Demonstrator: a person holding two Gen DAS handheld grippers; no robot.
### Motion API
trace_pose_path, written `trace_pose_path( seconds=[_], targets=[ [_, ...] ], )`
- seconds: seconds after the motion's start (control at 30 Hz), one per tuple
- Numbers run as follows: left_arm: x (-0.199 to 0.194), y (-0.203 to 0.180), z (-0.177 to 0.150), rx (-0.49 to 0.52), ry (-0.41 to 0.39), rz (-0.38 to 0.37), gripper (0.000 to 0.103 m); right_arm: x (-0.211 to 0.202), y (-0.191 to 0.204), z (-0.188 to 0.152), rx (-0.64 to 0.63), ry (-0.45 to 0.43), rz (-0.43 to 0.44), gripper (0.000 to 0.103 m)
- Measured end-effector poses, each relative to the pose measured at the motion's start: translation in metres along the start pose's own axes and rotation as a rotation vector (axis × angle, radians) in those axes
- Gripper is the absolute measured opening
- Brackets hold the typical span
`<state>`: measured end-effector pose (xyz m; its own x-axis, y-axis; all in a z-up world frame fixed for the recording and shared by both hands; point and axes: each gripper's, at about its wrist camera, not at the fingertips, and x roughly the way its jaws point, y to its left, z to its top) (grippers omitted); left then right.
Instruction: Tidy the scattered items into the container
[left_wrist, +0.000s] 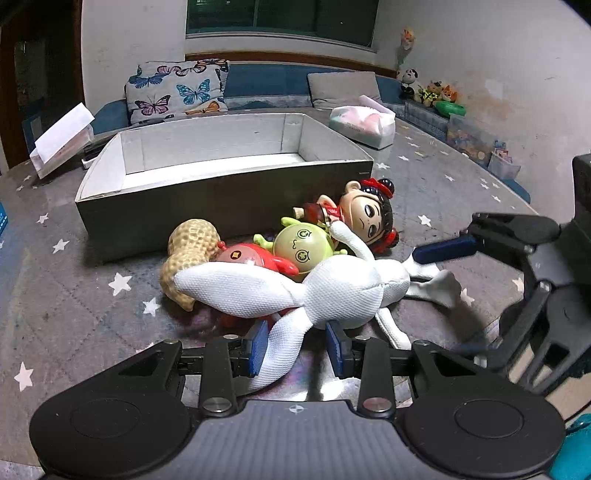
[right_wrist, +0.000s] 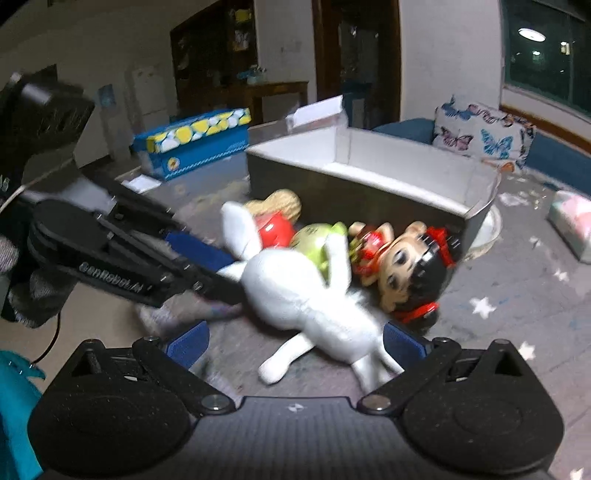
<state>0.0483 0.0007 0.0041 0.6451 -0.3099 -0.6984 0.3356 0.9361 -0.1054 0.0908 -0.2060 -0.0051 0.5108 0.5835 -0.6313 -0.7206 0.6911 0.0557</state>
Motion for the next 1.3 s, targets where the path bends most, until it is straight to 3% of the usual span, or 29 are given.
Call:
trace_pose_path(
  seconds=[0.2,0.47,0.67,0.77,0.9,1.1,1.3],
  targets=[
    [0.004,0.001,0.002,-0.008,-0.003,-0.017,0.035,0.016,-0.013,0.010,0.017,0.012,-0.019,0.090],
    [0.006,0.004,0.001,-0.042,-0.004,-0.037,0.020,0.029,-0.010,0.006,-0.022,0.033,-0.050,0.076],
    [0.002,-0.001,-0.001,-0.037,-0.020,-0.041,0.014,0.022,-0.003,0.003,-0.026,0.026,-0.062,0.065],
    [-0.002,-0.001,-0.002,-0.043,-0.034,-0.036,0.012,0.017,0.000,0.002,-0.024,0.022,-0.057,0.058],
    [-0.011,0.000,-0.002,-0.048,-0.059,-0.025,0.011,0.010,0.001,0.000,-0.008,0.020,-0.053,0.039],
    [-0.026,-0.001,0.009,-0.039,-0.114,-0.023,0.011,-0.005,0.003,0.007,-0.004,-0.025,-0.069,0.037],
    [-0.035,0.004,0.038,-0.032,-0.193,0.000,0.011,-0.016,-0.005,0.037,-0.015,-0.090,-0.094,0.037]
  ],
)
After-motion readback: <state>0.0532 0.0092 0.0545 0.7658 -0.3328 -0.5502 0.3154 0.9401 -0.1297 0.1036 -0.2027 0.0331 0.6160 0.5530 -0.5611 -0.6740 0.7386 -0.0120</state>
